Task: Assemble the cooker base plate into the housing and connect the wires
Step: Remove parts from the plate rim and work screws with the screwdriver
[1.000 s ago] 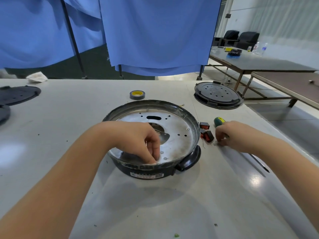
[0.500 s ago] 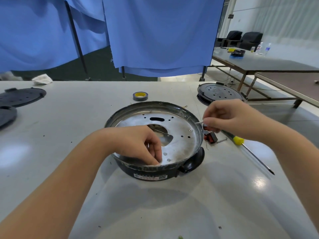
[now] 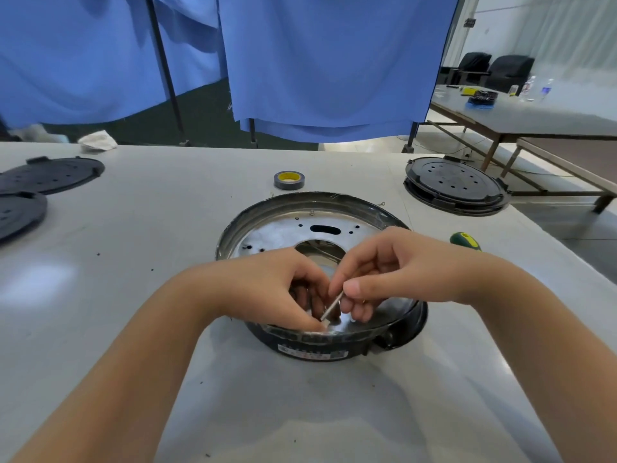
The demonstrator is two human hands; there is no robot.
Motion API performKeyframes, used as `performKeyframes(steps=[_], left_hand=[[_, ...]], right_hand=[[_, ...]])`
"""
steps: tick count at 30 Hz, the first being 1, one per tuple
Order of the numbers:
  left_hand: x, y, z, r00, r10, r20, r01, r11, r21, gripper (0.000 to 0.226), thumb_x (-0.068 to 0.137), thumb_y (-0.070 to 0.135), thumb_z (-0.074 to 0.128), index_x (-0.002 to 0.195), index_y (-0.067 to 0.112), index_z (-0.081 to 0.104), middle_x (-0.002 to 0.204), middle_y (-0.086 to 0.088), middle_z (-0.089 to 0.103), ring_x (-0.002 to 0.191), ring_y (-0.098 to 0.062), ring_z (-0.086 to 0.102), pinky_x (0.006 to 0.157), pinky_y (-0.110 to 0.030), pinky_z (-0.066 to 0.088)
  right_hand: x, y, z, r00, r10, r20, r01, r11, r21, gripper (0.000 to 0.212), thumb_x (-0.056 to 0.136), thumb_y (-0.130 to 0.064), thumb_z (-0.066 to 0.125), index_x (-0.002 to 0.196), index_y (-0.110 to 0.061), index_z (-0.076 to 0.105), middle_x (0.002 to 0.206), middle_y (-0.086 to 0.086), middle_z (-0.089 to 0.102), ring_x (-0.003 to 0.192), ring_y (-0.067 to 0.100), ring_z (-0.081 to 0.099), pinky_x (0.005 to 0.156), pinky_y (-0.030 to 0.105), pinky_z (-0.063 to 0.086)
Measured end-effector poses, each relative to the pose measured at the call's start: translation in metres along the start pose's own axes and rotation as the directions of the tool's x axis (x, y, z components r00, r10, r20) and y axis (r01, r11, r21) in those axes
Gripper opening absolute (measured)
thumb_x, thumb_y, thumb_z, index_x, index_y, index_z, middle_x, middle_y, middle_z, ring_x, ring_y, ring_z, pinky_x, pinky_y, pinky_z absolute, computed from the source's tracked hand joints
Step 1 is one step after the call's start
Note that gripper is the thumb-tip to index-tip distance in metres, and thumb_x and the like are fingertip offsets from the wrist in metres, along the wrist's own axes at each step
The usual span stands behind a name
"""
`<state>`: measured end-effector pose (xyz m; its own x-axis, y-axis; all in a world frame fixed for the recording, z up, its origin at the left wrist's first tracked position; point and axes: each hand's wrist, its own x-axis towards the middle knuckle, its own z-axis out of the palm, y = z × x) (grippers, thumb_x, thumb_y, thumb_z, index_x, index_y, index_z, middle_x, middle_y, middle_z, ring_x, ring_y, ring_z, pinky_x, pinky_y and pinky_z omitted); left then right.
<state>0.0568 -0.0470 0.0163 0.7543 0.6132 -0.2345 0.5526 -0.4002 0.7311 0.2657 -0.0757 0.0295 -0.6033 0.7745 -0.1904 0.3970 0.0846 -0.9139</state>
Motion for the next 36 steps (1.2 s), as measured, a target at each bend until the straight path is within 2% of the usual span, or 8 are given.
performKeyframes(steps=[4, 6, 8, 13, 18, 24, 30, 36], left_hand=[[0.0, 0.001, -0.001, 1.0, 0.026, 0.007, -0.025, 0.999, -0.042, 0.027, 0.08, 0.017, 0.076, 0.07, 0.039, 0.065, 0.061, 0.022, 0.059, 0.055, 0.005, 0.051, 0.054, -0.009, 0.04], [0.0, 0.0, -0.001, 1.0, 0.025, 0.011, -0.024, 0.997, -0.07, 0.024, 0.08, 0.015, 0.077, 0.076, 0.036, 0.067, 0.064, 0.022, 0.061, 0.057, 0.005, 0.053, 0.055, -0.009, 0.042], [0.001, -0.001, -0.002, 0.999, 0.028, 0.025, -0.025, 0.996, -0.089, 0.022, 0.08, 0.014, 0.077, 0.082, 0.033, 0.068, 0.066, 0.021, 0.062, 0.058, 0.006, 0.054, 0.056, -0.008, 0.042], [0.002, -0.001, -0.002, 0.999, 0.037, 0.036, -0.034, 0.997, -0.072, 0.018, 0.081, 0.012, 0.076, 0.084, 0.028, 0.067, 0.057, 0.025, 0.057, 0.052, 0.007, 0.053, 0.052, -0.004, 0.038], [0.002, -0.001, -0.002, 0.999, 0.039, 0.028, -0.037, 0.996, -0.076, 0.019, 0.081, 0.01, 0.076, 0.083, 0.028, 0.069, 0.055, 0.023, 0.056, 0.05, 0.005, 0.051, 0.05, -0.005, 0.036], [0.003, 0.0, -0.001, 0.999, 0.033, 0.022, -0.031, 0.995, -0.092, 0.024, 0.08, 0.009, 0.076, 0.079, 0.031, 0.067, 0.055, 0.022, 0.057, 0.049, 0.006, 0.051, 0.05, -0.004, 0.037], [0.001, 0.001, 0.0, 1.0, 0.024, 0.012, -0.023, 0.994, -0.105, 0.028, 0.08, 0.005, 0.073, 0.075, 0.032, 0.066, 0.053, 0.021, 0.056, 0.048, 0.006, 0.051, 0.049, -0.005, 0.037], [0.001, 0.003, 0.0, 1.0, 0.0, 0.006, 0.0, 0.996, -0.087, 0.026, 0.081, 0.006, 0.073, 0.076, 0.031, 0.066, 0.052, 0.022, 0.056, 0.048, 0.006, 0.05, 0.048, -0.005, 0.037]], right_hand=[[0.0, 0.004, 0.001, 0.997, -0.044, -0.058, 0.046, 0.998, 0.041, 0.01, 0.084, -0.015, 0.068, 0.088, -0.021, 0.076, 0.078, 0.004, 0.073, 0.069, 0.013, 0.07, 0.067, 0.019, 0.053], [0.0, 0.006, 0.002, 0.992, -0.068, -0.104, 0.075, 0.995, 0.07, 0.004, 0.077, -0.023, 0.074, 0.081, -0.022, 0.075, 0.073, 0.003, 0.072, 0.063, 0.012, 0.067, 0.063, 0.018, 0.052], [0.0, 0.008, 0.005, 0.988, -0.082, -0.13, 0.094, 0.992, 0.089, 0.008, 0.073, -0.028, 0.074, 0.078, -0.021, 0.074, 0.069, 0.003, 0.071, 0.059, 0.011, 0.065, 0.061, 0.017, 0.052], [0.001, 0.011, 0.014, 0.987, -0.073, -0.146, 0.076, 0.997, 0.017, 0.011, 0.077, -0.028, 0.071, 0.078, -0.017, 0.073, 0.067, 0.001, 0.072, 0.061, 0.01, 0.067, 0.061, 0.017, 0.052], [0.001, 0.009, 0.019, 0.989, -0.057, -0.133, 0.047, 0.996, -0.076, 0.005, 0.084, -0.019, 0.07, 0.081, -0.016, 0.073, 0.073, -0.001, 0.074, 0.069, 0.011, 0.071, 0.069, 0.02, 0.057], [0.001, 0.004, 0.02, 0.992, -0.063, -0.112, 0.048, 0.991, -0.127, 0.005, 0.082, -0.024, 0.073, 0.077, -0.023, 0.075, 0.068, -0.008, 0.072, 0.06, -0.004, 0.064, 0.058, 0.005, 0.044], [0.001, 0.004, 0.022, 0.989, -0.092, -0.118, 0.071, 0.982, -0.173, 0.006, 0.077, -0.029, 0.077, 0.072, -0.028, 0.074, 0.062, -0.007, 0.066, 0.048, -0.005, 0.053, 0.049, 0.005, 0.037], [0.001, 0.003, 0.025, 0.984, -0.099, -0.148, 0.072, 0.981, -0.179, 0.015, 0.072, -0.036, 0.077, 0.069, -0.022, 0.071, 0.062, -0.003, 0.064, 0.045, -0.004, 0.05, 0.047, 0.004, 0.035]])
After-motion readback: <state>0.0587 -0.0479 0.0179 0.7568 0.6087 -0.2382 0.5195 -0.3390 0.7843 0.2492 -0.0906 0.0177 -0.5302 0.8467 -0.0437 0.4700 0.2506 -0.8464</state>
